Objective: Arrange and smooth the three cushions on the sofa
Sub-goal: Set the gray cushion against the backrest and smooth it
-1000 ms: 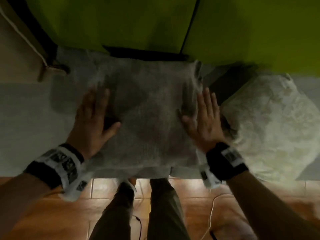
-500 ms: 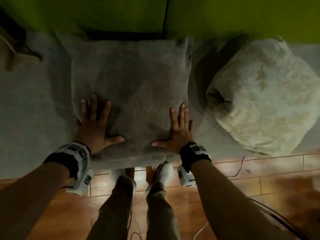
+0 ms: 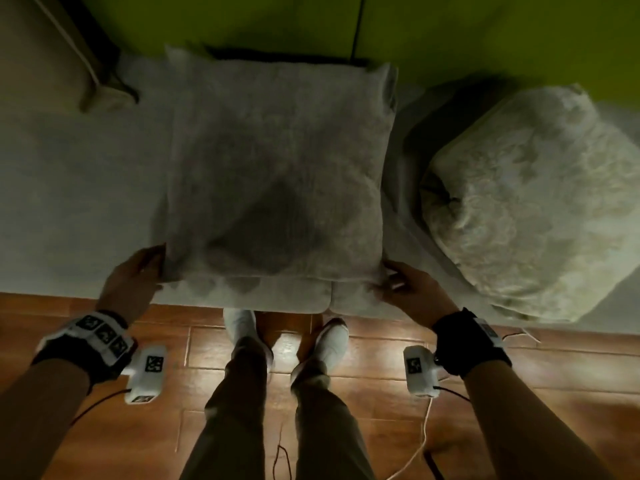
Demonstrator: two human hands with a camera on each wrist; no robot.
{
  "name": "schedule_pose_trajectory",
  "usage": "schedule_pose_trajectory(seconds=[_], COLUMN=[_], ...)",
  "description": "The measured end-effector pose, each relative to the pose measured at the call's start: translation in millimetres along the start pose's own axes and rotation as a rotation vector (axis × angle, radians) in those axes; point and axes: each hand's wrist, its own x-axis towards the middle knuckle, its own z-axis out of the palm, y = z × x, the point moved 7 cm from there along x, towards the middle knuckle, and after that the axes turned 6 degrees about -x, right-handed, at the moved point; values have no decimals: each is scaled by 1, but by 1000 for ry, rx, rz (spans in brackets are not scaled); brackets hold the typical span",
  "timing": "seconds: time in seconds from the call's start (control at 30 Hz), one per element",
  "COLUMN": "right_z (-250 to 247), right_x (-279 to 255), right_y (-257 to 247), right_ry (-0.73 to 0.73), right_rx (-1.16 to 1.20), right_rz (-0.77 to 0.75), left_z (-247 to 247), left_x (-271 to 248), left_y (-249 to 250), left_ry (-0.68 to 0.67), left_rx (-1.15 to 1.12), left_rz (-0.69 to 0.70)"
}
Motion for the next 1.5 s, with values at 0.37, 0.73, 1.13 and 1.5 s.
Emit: schedule_pose_trajectory(seconds=[0.37, 0.73, 1.13, 1.5], right_z=[4, -79, -62, -139], right_x=[1, -25, 60, 39], right_y=[8, -87, -150, -190], right_ry=[80, 489, 203, 423], right_rx=[-198, -31, 515, 590], right_rz=[-15, -135, 207, -94], left_z=[-10, -36, 16, -6], left_x=[-9, 19, 110, 93], left_y=[-26, 102, 131, 241], left_ry=[221, 112, -288, -288], left_rx=[-257, -31, 16, -368], left_rz=[-139, 81, -82, 305])
